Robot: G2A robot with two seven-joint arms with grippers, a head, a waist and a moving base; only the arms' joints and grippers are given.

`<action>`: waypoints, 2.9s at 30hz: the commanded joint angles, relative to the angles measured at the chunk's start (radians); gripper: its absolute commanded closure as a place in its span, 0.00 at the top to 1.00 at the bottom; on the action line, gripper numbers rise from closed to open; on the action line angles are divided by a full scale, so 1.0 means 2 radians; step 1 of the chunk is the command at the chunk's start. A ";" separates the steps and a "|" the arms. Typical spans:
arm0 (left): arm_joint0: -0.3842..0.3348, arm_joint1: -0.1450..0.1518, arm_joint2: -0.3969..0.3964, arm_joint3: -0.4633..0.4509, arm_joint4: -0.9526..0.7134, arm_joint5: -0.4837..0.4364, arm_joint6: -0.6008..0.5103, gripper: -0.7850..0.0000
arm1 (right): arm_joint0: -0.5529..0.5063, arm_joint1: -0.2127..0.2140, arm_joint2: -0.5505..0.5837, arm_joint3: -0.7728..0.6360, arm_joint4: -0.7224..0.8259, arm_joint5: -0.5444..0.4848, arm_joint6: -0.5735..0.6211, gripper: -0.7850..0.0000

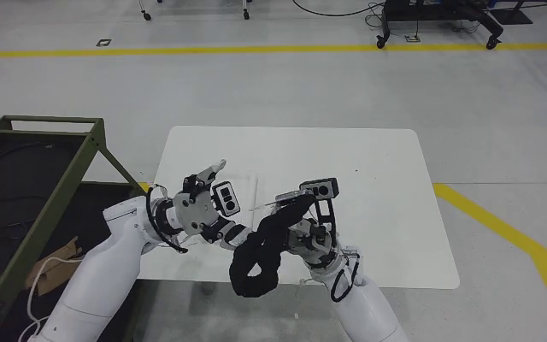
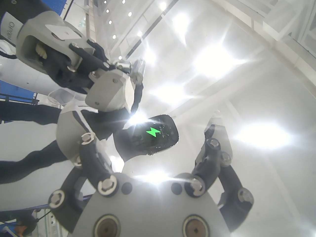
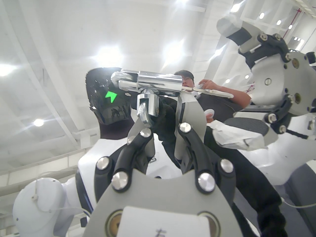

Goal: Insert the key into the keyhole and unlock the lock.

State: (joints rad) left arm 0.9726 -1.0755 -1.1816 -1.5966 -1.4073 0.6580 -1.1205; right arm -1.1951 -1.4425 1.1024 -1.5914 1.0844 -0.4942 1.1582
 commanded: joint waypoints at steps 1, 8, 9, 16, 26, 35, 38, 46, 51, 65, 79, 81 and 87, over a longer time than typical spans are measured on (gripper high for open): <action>0.004 0.001 -0.012 0.007 -0.001 -0.013 -0.019 1.00 | -0.006 -0.001 0.000 -0.007 0.031 0.018 -0.010 0.00; 0.016 0.001 -0.035 0.026 -0.030 -0.053 -0.074 1.00 | -0.028 -0.004 -0.012 -0.035 0.095 0.090 -0.052 0.00; 0.016 0.000 -0.035 0.030 -0.032 -0.063 -0.082 1.00 | -0.032 -0.005 -0.016 -0.040 0.101 0.097 -0.061 0.00; 0.016 -0.001 -0.036 0.033 -0.033 -0.073 -0.086 1.00 | -0.037 -0.005 -0.020 -0.052 0.087 0.109 -0.075 0.00; 0.025 -0.003 -0.041 0.005 0.071 -0.230 -0.145 1.00 | -0.069 -0.007 -0.032 -0.083 0.117 0.151 -0.175 0.00; 0.023 -0.012 -0.037 0.027 0.044 -0.328 -0.208 0.00 | -0.095 -0.012 -0.041 -0.099 0.166 0.158 -0.218 0.00; 0.020 -0.014 -0.041 0.042 0.035 -0.336 -0.208 0.00 | -0.096 -0.014 -0.042 -0.098 0.181 0.161 -0.221 0.00; 0.007 -0.017 -0.034 0.056 0.129 -0.395 -0.198 0.00 | -0.101 -0.017 -0.052 -0.096 0.192 0.181 -0.228 0.00; -0.003 -0.019 -0.026 0.059 0.175 -0.422 -0.188 0.00 | -0.102 -0.019 -0.059 -0.094 0.189 0.185 -0.229 0.00; -0.015 -0.024 -0.019 0.075 0.208 -0.445 -0.165 0.00 | -0.108 -0.020 -0.059 -0.098 0.180 0.215 -0.215 0.00; -0.017 -0.026 -0.025 0.071 0.198 -0.427 -0.171 0.00 | -0.106 -0.023 -0.053 -0.099 0.178 0.214 -0.227 0.00; -0.016 -0.026 -0.025 0.074 0.202 -0.427 -0.171 0.00 | -0.106 -0.024 -0.054 -0.099 0.179 0.215 -0.227 0.00; -0.019 -0.028 -0.027 0.088 0.200 -0.431 -0.171 0.00 | -0.104 -0.026 -0.055 -0.095 0.181 0.211 -0.224 0.00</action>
State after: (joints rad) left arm 0.9353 -1.1302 -1.2333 -1.4230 -1.0026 -0.2019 -1.4625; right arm -1.4043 -1.4934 0.9927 -1.7818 1.4460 -0.0706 0.7086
